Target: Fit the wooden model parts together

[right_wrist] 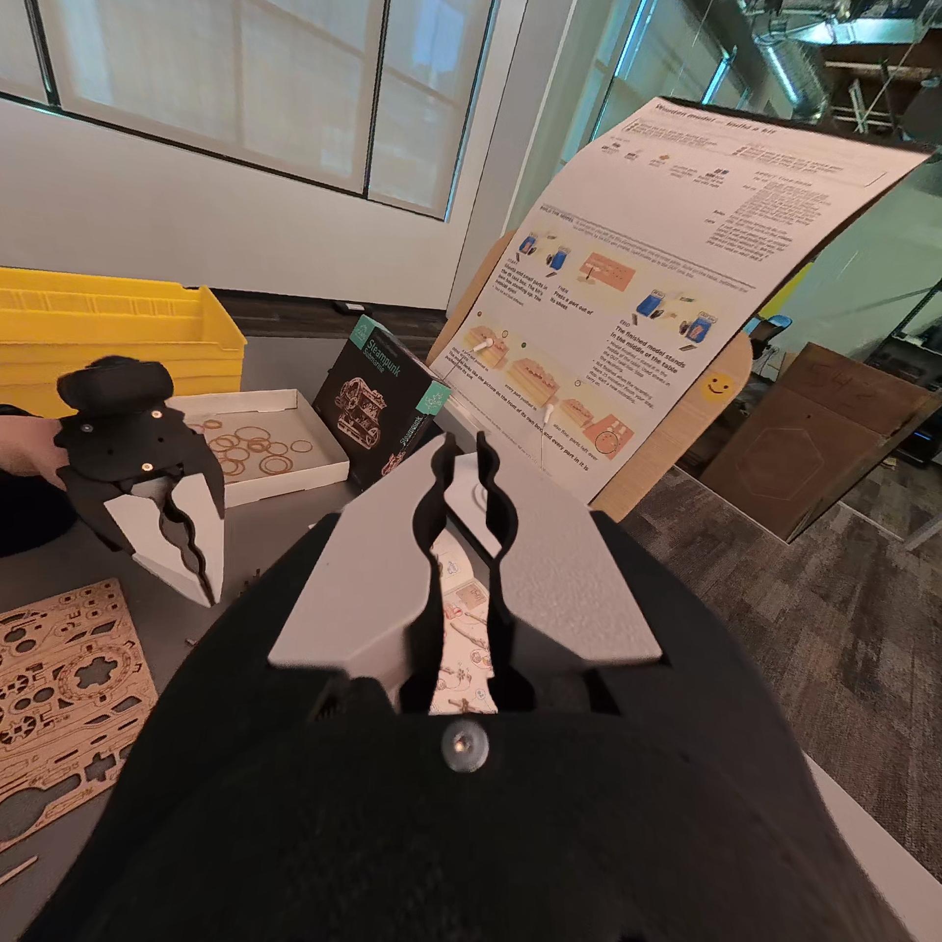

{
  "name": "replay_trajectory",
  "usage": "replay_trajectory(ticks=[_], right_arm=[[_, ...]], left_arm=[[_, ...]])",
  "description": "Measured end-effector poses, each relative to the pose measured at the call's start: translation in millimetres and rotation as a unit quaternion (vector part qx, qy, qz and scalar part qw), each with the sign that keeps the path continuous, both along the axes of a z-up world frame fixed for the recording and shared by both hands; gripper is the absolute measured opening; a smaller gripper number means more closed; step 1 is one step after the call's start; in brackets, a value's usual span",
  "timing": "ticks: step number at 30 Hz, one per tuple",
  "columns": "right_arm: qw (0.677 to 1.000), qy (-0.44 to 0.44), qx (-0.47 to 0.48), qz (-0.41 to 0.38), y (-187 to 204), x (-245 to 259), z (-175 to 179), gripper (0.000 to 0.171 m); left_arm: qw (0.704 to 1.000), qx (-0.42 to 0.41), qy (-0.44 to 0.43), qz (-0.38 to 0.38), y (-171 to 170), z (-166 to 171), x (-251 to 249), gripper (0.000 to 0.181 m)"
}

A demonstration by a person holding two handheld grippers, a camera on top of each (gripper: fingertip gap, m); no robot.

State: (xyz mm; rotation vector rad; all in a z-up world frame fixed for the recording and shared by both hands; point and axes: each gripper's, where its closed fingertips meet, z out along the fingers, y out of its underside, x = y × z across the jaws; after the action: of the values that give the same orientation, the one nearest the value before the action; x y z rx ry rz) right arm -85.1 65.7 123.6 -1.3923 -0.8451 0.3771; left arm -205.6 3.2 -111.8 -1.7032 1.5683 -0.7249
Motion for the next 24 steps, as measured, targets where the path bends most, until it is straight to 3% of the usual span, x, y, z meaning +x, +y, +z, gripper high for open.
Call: replay_trajectory(ticks=[5,11,19,24], right_arm=[[0.999,-0.031,-0.006,-0.018,9.1,-4.2,-12.2,0.017],[0.999,-0.037,-0.029,0.026,-1.2,-21.7,-18.1,0.023],[0.997,-0.053,-0.027,0.040,-8.1,-32.9,-19.1,0.025],[0.997,-0.056,-0.025,0.041,-9.3,-34.9,-18.5,0.025]], left_arm=[[0.999,-0.028,0.020,-0.014,-11.2,-16.9,5.8,0.002],[0.993,-0.065,0.091,0.027,-6.7,-29.4,-6.8,0.033],[0.987,-0.046,0.147,0.038,-10.2,-29.0,-11.5,0.017],[0.984,-0.046,0.166,0.036,-10.6,-38.9,-13.0,0.017]])
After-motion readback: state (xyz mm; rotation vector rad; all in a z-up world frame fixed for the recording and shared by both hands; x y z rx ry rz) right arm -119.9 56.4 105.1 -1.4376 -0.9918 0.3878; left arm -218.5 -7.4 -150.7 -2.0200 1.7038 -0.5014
